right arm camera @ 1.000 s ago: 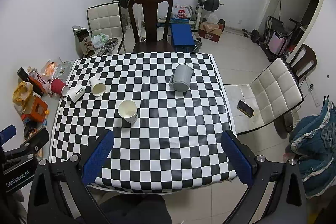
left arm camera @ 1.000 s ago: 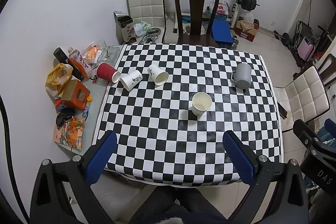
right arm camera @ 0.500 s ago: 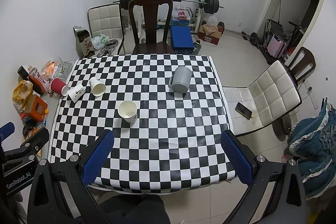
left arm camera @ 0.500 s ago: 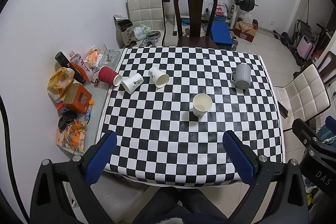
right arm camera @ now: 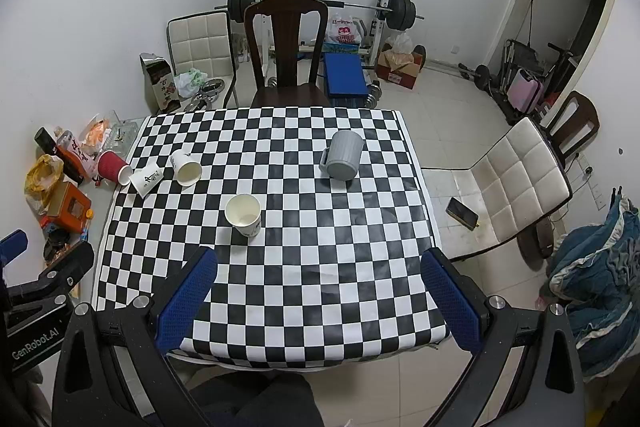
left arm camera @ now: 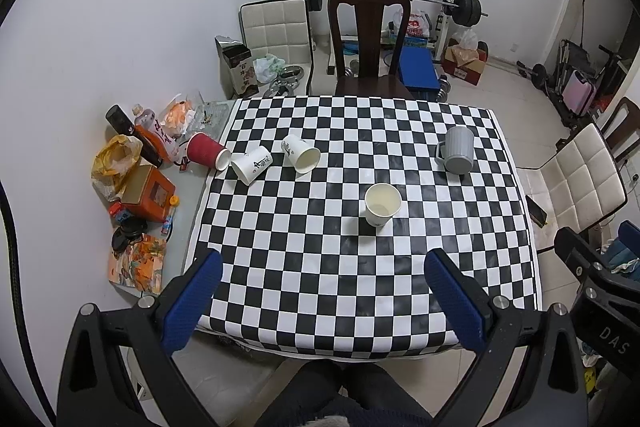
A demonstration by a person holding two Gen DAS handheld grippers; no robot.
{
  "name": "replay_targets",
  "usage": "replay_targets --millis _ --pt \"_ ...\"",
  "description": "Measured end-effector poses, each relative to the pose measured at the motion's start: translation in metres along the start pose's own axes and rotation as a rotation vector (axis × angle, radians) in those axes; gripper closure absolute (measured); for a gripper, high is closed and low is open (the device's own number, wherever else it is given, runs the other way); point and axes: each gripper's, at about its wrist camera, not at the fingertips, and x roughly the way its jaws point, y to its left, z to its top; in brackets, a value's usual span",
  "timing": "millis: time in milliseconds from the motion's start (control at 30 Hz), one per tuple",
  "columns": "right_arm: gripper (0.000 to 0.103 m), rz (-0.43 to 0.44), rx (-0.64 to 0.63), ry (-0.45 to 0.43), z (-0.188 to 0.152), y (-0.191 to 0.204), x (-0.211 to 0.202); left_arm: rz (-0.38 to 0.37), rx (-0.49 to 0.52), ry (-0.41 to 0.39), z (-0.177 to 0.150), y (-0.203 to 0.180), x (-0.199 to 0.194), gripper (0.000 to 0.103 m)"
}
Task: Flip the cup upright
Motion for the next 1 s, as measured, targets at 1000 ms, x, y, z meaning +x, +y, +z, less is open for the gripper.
replay_targets --millis 1000 --pt "0.000 -0.006 -0.004 -0.022 0.0007 -0.0005 0.0024 -0.002 0.005 -0.010 -0.0050 0.0062 0.0073 0.000"
